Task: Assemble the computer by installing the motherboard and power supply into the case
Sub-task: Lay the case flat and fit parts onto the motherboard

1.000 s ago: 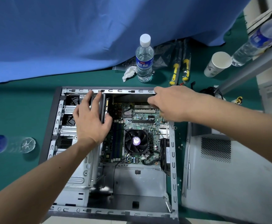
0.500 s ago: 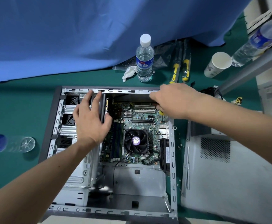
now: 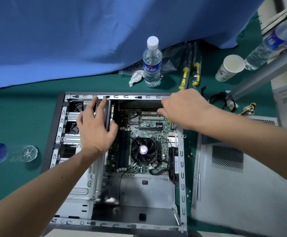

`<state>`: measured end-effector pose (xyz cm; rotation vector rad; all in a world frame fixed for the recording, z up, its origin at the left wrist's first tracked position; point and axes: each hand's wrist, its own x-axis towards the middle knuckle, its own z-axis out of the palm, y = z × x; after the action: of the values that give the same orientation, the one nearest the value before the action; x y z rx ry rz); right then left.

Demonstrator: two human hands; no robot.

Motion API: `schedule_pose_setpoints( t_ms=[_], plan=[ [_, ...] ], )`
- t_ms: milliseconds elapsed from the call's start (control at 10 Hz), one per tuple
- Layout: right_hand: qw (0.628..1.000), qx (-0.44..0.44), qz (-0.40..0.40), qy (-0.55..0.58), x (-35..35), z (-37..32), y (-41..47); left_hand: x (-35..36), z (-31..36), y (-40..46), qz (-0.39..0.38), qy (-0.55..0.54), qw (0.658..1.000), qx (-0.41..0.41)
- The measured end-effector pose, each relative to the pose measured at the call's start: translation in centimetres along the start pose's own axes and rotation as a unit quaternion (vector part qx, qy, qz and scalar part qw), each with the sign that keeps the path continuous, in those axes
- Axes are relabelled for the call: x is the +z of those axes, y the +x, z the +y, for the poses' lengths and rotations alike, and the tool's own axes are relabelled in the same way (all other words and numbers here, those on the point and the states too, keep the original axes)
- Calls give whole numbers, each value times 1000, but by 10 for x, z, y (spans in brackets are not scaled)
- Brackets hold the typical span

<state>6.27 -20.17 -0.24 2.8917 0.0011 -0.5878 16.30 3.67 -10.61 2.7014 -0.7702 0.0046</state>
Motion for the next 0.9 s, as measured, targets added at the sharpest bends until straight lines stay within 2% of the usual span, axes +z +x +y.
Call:
schedule_pose_setpoints(
  t_ms=[100, 200, 300, 400, 500, 600, 700, 800, 900],
  plan=[
    [997, 9, -47, 57, 0, 1, 2, -1, 0, 0, 0, -2, 1000, 0],
    [984, -42, -98, 144, -6, 10, 5, -1, 1, 2, 3, 0, 1000, 2],
    [991, -54, -66, 99, -8, 7, 2, 0, 1, 2, 2, 0, 1000, 3],
    [1000, -10, -5, -2, -1, -2, -1, 0, 0, 0, 0, -1, 1000, 0],
    [999, 6, -38, 35, -1, -1, 0, -1, 0, 1, 0, 0, 1000, 0],
    [990, -18, -92, 109, -4, 6, 4, -1, 0, 3, -1, 0, 1000, 1],
    [991, -45, -71, 103, -5, 4, 2, 0, 0, 2, -2, -2, 1000, 0],
    [999, -14, -8, 37, 3, -7, -4, 0, 0, 1, -2, -2, 1000, 1],
    [999, 7, -12, 40, 3, -8, -2, -1, 0, 1, -3, -1, 1000, -1]
  ],
)
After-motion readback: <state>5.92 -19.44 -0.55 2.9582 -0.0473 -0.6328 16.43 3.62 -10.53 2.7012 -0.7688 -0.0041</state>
